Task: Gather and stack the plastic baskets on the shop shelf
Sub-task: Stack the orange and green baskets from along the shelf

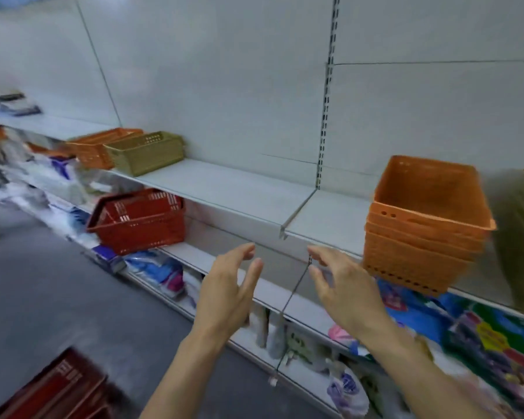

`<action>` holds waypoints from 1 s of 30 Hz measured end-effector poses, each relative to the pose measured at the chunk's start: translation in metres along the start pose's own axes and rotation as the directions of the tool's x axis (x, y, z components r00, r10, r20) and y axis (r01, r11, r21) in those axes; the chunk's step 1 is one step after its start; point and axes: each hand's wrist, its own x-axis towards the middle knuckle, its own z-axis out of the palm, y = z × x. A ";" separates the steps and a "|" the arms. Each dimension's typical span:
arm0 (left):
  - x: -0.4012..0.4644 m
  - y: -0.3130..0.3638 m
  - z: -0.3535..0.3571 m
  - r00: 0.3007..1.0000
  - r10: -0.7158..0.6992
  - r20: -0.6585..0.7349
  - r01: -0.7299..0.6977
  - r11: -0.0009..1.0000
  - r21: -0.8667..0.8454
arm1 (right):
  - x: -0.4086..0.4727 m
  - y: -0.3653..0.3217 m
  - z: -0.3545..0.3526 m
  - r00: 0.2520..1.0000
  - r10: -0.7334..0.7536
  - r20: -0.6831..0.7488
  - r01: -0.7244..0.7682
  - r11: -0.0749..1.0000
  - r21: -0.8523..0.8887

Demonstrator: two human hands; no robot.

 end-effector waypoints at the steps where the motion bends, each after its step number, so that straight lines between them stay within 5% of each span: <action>1: 0.009 -0.024 -0.017 1.000 -0.025 0.003 0.025 0.999 0.021 | 0.016 -0.019 0.022 1.000 -0.004 0.018 0.004 1.000 0.018; 14: 0.143 -0.237 -0.200 0.989 -0.148 0.012 0.146 0.984 0.106 | 0.194 -0.205 0.222 0.990 0.025 0.139 -0.057 0.972 0.227; 22: 0.256 -0.323 -0.249 0.988 -0.148 -0.049 0.150 0.988 0.045 | 0.328 -0.259 0.291 0.992 -0.025 0.125 -0.007 0.967 0.256; 30: 0.404 -0.414 -0.276 0.989 -0.141 -0.055 0.143 0.988 0.050 | 0.478 -0.287 0.370 0.985 0.071 0.158 -0.116 0.947 0.300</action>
